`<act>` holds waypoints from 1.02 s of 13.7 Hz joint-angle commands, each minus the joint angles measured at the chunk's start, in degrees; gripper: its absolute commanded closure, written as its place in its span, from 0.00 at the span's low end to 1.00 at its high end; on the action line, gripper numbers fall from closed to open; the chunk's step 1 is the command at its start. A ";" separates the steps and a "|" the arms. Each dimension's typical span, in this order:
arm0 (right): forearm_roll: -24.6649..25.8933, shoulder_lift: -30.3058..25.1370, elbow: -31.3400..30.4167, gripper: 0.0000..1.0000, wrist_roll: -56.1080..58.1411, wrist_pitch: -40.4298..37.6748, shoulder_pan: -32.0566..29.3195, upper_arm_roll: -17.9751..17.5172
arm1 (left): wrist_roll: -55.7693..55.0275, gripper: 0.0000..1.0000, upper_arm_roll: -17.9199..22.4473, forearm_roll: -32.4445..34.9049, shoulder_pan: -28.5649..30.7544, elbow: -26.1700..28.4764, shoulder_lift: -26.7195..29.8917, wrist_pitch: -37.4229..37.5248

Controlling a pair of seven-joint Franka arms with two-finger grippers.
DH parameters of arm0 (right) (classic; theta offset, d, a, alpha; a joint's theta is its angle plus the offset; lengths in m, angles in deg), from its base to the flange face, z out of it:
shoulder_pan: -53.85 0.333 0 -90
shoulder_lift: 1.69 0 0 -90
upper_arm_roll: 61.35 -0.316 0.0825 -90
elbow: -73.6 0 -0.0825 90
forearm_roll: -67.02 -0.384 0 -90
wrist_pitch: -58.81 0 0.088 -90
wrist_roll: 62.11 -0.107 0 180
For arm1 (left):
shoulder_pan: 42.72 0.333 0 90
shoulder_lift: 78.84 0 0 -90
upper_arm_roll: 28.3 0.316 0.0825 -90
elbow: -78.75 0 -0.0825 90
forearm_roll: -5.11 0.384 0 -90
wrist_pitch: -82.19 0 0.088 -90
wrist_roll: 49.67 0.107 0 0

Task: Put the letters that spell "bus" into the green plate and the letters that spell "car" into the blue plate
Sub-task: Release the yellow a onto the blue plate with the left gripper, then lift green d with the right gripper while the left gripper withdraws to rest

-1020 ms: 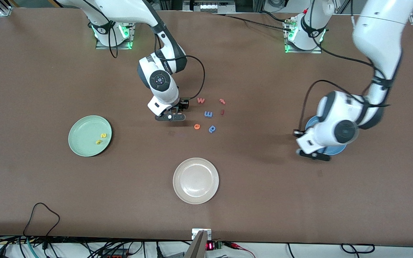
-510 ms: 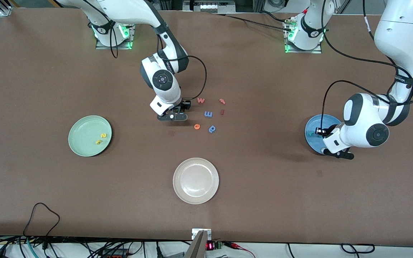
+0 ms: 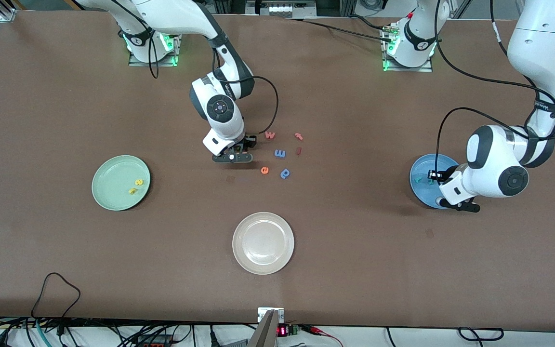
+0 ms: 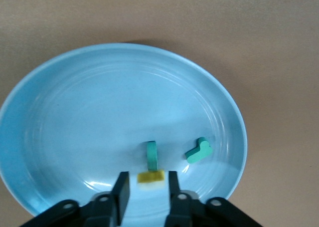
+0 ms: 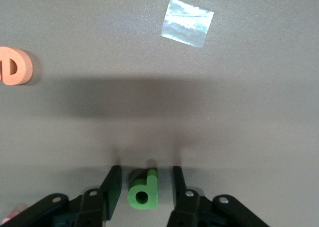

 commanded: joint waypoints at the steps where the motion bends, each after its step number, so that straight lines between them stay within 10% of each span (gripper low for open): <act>1: -1.07 -0.02 -0.23 0.60 -0.62 0.69 0.62 0.43 | 2.89 0.00 -0.54 0.73 1.52 -2.02 0.13 0.64; 6: -0.98 -0.02 -0.23 0.91 -1.15 0.60 0.10 0.43 | 4.14 0.00 -0.45 0.73 2.23 -3.08 0.83 0.65; 14: -0.98 -0.02 -0.23 0.92 -0.54 0.42 -0.26 0.43 | -0.61 0.00 -3.09 0.12 1.70 -14.84 8.38 5.19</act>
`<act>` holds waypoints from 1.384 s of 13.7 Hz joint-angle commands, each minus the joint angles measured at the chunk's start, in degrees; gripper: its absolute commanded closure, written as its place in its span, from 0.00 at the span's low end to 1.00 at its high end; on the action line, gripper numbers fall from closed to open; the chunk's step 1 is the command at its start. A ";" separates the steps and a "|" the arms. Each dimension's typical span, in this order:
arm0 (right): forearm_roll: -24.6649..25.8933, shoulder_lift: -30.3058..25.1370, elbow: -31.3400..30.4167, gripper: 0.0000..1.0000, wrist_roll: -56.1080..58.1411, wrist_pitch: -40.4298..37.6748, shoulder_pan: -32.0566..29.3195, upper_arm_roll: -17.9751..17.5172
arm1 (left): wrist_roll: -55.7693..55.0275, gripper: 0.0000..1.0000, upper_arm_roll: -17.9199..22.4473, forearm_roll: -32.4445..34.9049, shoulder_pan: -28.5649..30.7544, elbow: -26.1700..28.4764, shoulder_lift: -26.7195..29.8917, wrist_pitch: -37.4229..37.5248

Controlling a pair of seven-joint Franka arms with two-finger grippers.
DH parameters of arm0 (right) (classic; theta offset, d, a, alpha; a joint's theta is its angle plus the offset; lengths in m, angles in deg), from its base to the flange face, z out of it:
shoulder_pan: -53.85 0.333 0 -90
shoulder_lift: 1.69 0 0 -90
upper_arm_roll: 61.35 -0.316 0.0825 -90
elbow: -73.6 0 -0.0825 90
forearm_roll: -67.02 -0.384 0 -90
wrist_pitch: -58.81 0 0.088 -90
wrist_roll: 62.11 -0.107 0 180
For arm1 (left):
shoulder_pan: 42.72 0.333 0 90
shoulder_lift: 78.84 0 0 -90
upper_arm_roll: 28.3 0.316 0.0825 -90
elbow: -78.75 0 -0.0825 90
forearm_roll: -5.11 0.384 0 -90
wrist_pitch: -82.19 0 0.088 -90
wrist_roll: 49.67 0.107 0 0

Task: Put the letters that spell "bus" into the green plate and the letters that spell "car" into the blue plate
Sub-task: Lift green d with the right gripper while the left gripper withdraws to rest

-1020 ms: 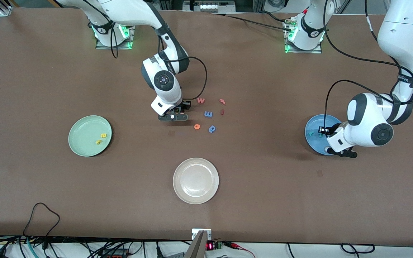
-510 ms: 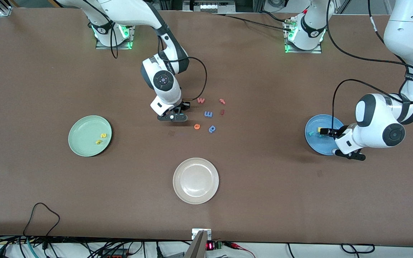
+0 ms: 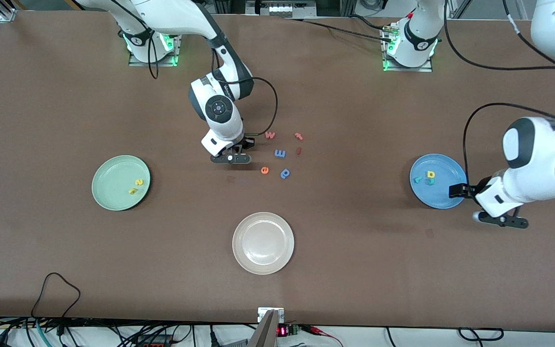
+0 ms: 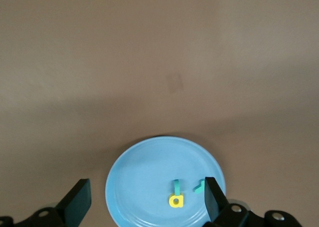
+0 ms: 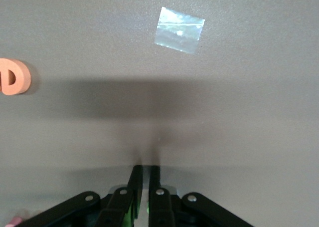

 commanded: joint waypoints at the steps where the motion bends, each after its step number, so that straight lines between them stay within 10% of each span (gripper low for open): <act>1: -0.88 0.08 0.05 0.79 0.85 0.05 0.06 0.05 | -1.54 0.00 -0.66 -0.22 0.18 -6.83 1.41 9.47; 5: -0.79 -0.53 0.05 0.80 4.36 -1.08 0.41 0.05 | -5.84 0.00 0.38 -0.14 -3.31 -14.60 1.85 15.87; 11: -0.79 -0.80 -0.30 0.82 6.04 -2.93 0.85 0.05 | -6.81 0.00 20.33 -9.28 -16.85 -17.08 7.02 17.97; 19: -0.79 -1.24 -0.21 0.82 9.91 -5.57 0.85 0.05 | -10.07 0.00 12.87 -8.58 -11.77 -5.85 16.69 20.54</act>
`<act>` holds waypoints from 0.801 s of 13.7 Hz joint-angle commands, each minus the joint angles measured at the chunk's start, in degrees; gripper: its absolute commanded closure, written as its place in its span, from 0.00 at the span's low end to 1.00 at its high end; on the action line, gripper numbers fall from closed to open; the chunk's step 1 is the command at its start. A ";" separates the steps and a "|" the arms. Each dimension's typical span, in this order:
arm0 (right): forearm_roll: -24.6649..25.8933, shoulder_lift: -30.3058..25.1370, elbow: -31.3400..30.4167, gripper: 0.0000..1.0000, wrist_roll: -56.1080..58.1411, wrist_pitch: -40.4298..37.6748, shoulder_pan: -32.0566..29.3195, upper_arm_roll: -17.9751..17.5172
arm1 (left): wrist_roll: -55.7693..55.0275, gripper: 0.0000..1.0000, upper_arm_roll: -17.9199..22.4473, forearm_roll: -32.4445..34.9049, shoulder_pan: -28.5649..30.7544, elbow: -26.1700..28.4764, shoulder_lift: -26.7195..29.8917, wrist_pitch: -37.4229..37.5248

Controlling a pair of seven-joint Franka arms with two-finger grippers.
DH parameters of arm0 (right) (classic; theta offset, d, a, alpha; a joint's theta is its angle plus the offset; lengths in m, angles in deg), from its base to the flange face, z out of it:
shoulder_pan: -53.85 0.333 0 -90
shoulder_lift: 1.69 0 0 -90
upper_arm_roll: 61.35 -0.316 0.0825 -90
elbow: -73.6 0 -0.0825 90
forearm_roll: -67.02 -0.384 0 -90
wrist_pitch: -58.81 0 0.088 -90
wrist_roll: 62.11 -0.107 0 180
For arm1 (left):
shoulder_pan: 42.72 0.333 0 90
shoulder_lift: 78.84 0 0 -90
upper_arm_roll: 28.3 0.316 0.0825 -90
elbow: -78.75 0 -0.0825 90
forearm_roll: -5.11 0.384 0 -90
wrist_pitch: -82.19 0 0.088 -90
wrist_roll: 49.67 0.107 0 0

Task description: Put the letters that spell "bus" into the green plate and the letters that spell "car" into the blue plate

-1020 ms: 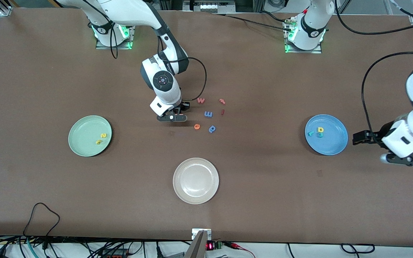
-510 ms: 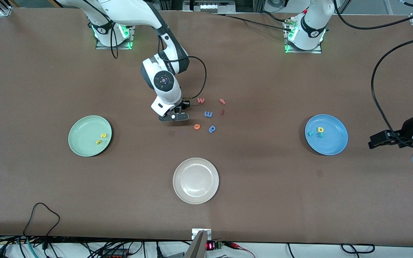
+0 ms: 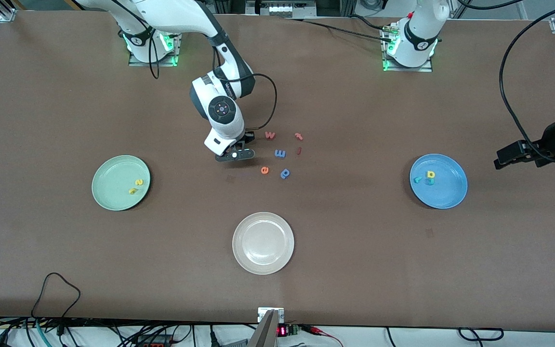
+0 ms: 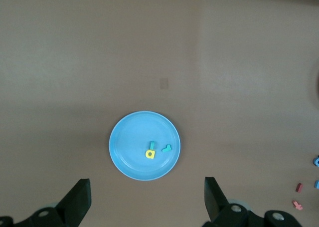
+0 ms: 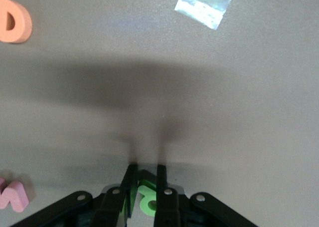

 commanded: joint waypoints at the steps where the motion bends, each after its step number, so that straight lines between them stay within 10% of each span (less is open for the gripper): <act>1: -0.80 -0.90 -0.37 0.82 1.58 -1.01 0.34 0.10 | -0.65 0.00 -1.56 -0.39 1.52 8.29 5.77 -2.01; 11: -0.80 -0.90 -0.37 0.82 3.60 -1.19 0.34 0.10 | 0.23 0.00 -2.00 -0.30 1.60 15.71 11.33 -3.25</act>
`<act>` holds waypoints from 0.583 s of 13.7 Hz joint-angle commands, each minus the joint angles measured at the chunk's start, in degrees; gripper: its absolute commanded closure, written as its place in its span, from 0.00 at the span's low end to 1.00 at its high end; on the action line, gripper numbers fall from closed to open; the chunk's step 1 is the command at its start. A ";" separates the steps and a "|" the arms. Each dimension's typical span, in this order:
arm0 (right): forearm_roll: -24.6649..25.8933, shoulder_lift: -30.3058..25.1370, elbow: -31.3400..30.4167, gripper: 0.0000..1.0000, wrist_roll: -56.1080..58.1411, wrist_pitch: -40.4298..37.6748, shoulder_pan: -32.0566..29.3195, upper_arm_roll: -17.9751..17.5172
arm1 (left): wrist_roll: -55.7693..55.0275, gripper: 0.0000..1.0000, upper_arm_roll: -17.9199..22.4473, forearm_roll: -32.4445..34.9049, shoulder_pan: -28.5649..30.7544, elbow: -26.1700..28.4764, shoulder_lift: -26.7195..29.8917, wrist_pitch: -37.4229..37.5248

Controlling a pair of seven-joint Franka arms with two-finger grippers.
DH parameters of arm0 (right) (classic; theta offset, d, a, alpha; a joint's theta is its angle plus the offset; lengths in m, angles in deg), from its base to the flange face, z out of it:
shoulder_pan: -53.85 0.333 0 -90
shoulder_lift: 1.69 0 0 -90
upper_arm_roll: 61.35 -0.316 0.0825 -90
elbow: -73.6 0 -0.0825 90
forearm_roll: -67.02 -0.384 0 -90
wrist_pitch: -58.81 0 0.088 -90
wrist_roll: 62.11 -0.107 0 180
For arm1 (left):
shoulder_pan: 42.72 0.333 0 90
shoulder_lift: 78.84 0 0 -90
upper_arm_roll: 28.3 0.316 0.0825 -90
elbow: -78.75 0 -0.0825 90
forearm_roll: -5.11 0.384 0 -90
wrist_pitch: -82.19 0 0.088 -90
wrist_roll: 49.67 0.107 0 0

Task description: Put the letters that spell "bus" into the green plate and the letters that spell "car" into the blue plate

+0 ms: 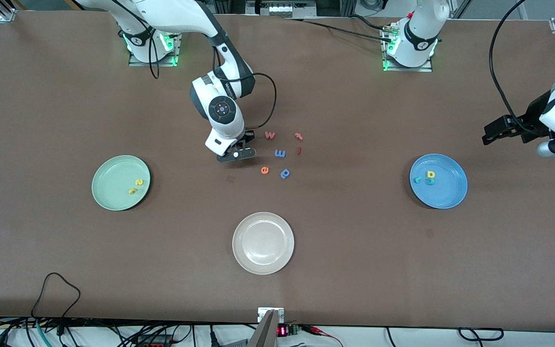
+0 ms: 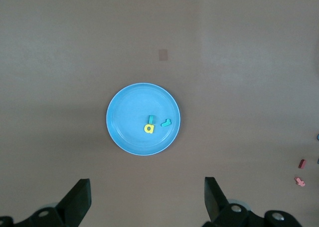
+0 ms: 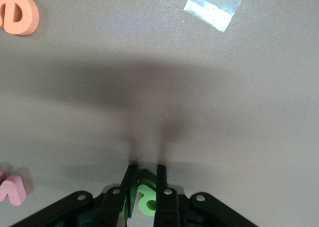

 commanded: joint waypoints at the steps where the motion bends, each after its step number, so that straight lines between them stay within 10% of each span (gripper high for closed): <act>1: -0.71 -0.89 -0.38 0.82 1.19 -1.02 0.33 0.10 | 0.35 0.00 -0.74 -0.21 0.88 1.68 1.42 -0.73; 8: -0.80 -0.89 -0.29 0.90 1.71 -1.90 0.06 0.10 | 0.44 0.00 -0.83 -0.30 0.88 1.59 1.15 -0.82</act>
